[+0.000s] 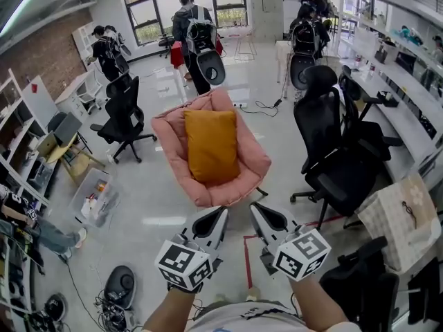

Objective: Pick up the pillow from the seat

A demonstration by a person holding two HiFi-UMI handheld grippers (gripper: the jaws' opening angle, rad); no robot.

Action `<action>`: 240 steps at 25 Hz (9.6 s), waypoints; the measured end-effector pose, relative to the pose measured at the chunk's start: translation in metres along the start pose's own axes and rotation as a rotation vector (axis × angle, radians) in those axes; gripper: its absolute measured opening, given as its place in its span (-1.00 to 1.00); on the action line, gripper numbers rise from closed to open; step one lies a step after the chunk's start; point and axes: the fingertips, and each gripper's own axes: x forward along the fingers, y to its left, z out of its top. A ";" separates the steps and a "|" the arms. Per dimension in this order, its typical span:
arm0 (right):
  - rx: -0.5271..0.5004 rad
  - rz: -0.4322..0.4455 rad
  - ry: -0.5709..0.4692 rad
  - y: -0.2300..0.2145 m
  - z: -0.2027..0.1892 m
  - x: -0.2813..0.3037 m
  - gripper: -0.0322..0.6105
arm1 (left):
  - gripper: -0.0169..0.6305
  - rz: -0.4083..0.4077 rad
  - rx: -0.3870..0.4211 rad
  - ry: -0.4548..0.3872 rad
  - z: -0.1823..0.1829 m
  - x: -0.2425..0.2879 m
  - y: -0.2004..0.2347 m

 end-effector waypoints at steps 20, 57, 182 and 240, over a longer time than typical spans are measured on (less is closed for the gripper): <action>0.028 -0.031 0.016 -0.073 0.001 0.030 -0.85 | -0.92 0.014 -0.013 0.012 -0.010 0.071 0.029; 0.072 -0.115 0.068 -0.221 0.001 0.362 -0.85 | -0.92 -0.017 -0.033 0.046 0.006 0.258 0.342; -0.060 0.022 0.179 -0.368 0.034 0.545 -0.81 | -0.92 0.167 -0.084 -0.115 0.035 0.369 0.484; -0.059 -0.054 0.027 -0.283 0.122 0.429 -0.81 | -0.92 0.045 0.009 -0.147 0.102 0.299 0.363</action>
